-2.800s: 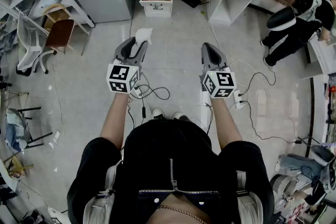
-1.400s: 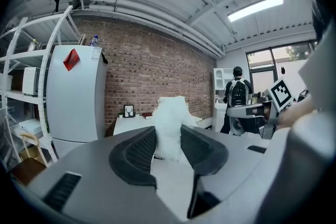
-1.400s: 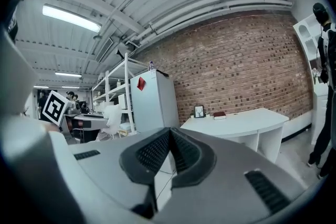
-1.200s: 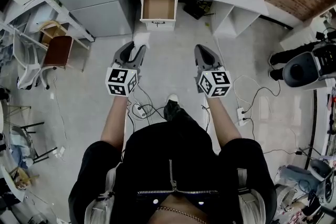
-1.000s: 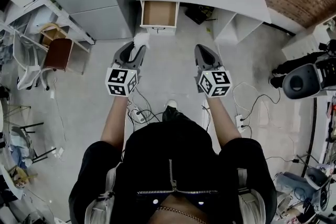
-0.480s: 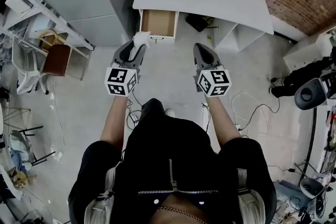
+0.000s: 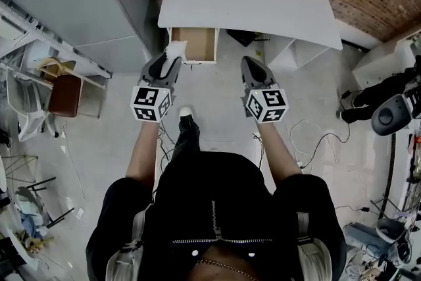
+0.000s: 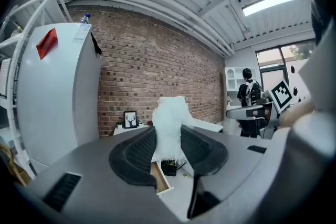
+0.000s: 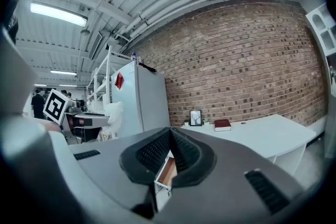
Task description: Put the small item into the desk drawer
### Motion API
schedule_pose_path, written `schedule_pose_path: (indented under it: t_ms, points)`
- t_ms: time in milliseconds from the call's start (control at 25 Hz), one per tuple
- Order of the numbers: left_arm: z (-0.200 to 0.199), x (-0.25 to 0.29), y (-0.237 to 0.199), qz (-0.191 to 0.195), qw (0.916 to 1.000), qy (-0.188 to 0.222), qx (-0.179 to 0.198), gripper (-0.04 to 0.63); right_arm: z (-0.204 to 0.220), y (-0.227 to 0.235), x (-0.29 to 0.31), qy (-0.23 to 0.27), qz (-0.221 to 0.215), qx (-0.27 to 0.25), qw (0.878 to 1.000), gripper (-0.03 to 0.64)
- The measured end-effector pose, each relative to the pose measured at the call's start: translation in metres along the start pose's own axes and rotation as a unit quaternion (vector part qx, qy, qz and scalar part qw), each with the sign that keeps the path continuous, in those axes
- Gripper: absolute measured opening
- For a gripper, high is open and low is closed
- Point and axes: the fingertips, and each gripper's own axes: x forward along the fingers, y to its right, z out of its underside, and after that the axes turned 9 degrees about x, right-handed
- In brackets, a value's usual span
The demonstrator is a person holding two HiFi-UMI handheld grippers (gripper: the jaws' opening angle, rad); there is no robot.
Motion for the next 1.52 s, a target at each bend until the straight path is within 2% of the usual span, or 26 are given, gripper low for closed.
schedule_pose_path:
  t_ms: [240,440,640,920,1240,1520]
  points:
    - [0.0,0.067,-0.054,0.031,0.9995,-0.004,0.009,0.158,-0.015,0.016,0.079,-0.002,0.024,0.004,1.0,0.005]
    - [0.001,0.117,-0.11,0.058,0.9982,-0.007,0.015,0.158,-0.032,0.013,0.152,0.001,0.035,0.004,0.999,0.005]
    - [0.006,0.151,-0.138,0.09,0.9957,-0.008,0.022,0.158,-0.036,0.014,0.185,0.007,0.058,0.004,0.998,0.005]
    - [0.006,0.184,-0.142,0.118,0.9926,-0.005,0.028,0.158,-0.033,0.025,0.207,0.004,0.075,0.006,0.997,0.005]
    - [0.0,0.215,-0.138,0.126,0.9918,0.004,0.017,0.158,-0.049,0.044,0.218,0.006,0.081,-0.001,0.997,0.005]
    - [0.013,0.225,-0.124,0.15,0.9883,-0.014,0.024,0.158,-0.036,0.051,0.219,-0.006,0.087,0.012,0.996,0.005]
